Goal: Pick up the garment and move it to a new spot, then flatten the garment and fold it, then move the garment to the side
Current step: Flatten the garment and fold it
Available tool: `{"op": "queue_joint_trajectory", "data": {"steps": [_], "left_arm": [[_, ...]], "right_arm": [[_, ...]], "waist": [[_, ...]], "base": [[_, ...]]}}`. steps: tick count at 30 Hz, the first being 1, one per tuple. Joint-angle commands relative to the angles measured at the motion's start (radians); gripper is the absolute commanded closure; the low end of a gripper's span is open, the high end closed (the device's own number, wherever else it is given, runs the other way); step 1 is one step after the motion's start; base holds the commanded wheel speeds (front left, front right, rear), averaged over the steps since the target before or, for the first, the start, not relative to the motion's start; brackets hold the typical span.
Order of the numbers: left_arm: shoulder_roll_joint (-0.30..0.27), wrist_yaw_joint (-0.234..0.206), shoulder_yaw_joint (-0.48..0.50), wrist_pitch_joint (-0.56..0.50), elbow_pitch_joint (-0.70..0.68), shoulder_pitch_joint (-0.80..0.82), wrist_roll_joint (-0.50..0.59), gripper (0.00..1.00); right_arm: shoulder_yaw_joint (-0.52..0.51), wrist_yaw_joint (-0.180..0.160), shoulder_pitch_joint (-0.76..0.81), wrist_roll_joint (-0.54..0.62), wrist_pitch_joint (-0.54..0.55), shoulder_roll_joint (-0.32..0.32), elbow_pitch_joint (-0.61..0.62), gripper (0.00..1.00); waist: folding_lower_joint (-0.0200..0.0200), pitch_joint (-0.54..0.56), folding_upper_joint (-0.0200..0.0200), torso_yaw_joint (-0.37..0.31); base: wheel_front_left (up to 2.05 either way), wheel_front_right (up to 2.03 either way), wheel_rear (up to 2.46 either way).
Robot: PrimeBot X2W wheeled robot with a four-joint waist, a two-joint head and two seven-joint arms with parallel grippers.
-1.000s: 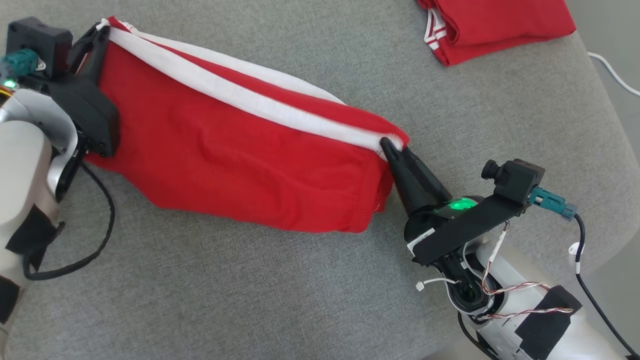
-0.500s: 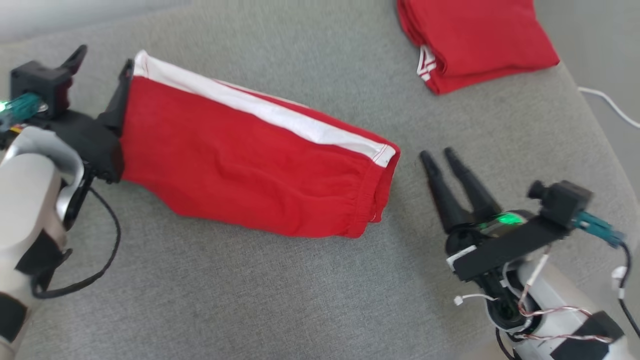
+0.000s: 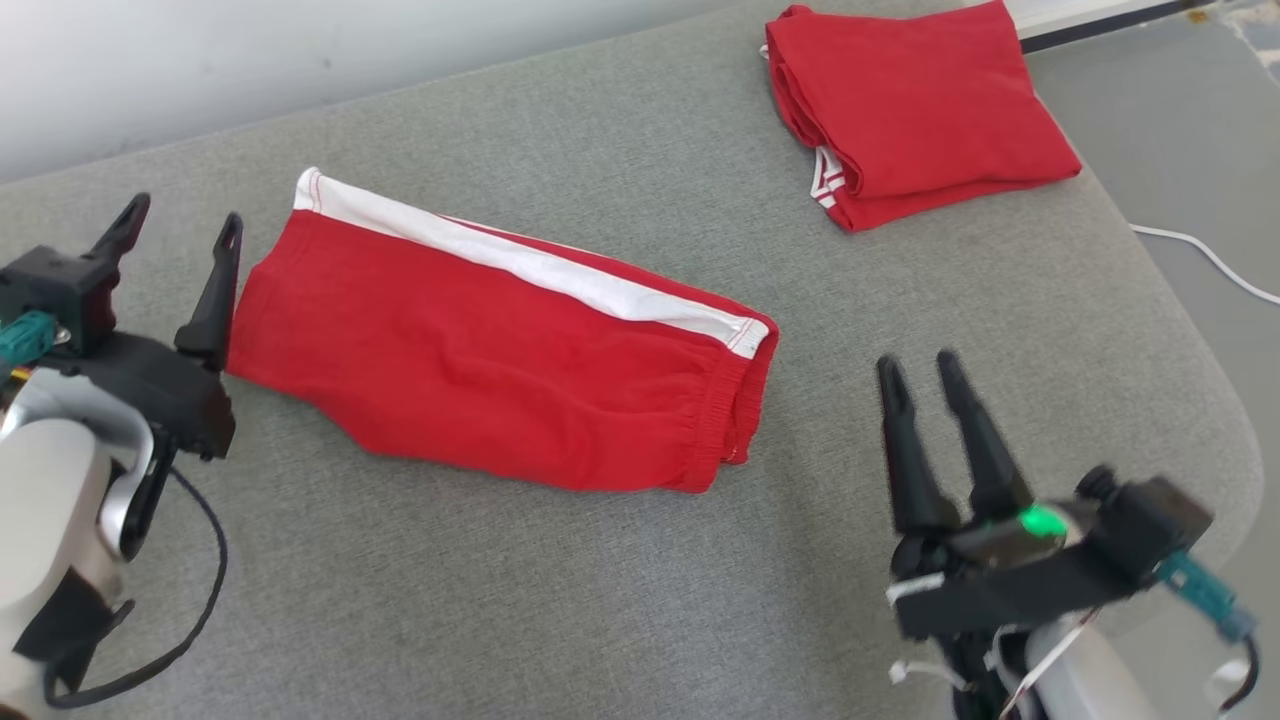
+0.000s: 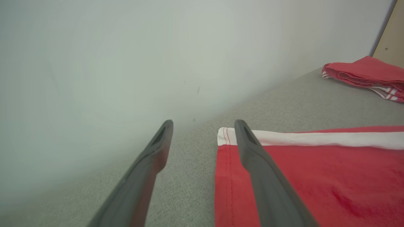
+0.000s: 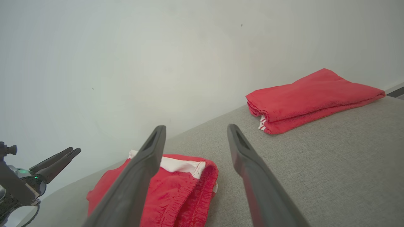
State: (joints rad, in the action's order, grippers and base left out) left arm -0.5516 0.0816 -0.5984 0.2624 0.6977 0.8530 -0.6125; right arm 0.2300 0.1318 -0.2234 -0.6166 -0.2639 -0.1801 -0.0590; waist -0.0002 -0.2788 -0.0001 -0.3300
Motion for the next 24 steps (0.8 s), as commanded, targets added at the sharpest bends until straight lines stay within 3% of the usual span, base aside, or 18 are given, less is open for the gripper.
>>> {"op": "queue_joint_trajectory", "data": {"steps": [1,6,13,24], "left_arm": [[-0.007,0.004,0.000,0.002,0.002,-0.016,-0.004,0.00],[-0.026,0.022,-0.007,-0.030,0.020,-0.035,-0.032,0.00],[-0.039,0.040,-0.043,-0.125,0.051,-0.050,-0.073,0.00],[-0.045,0.048,-0.108,-0.270,0.083,-0.049,-0.136,0.00]], "right_arm": [[-0.010,-0.003,0.016,0.026,0.000,0.010,0.007,0.00],[-0.008,-0.003,0.064,0.165,0.000,0.051,0.034,0.00],[0.023,-0.003,0.100,0.256,0.000,0.082,0.023,0.00],[0.038,-0.003,0.107,0.276,0.000,0.102,-0.001,0.00]], "waist": [[0.0002,0.000,0.0001,-0.004],[0.0002,-0.006,0.0001,-0.022],[0.0002,-0.013,0.0001,-0.037],[0.0002,-0.021,0.0001,-0.047]], "base": [[0.00,0.00,0.00],[0.00,0.00,0.00],[0.00,0.00,0.00],[0.00,0.00,0.00]]}}
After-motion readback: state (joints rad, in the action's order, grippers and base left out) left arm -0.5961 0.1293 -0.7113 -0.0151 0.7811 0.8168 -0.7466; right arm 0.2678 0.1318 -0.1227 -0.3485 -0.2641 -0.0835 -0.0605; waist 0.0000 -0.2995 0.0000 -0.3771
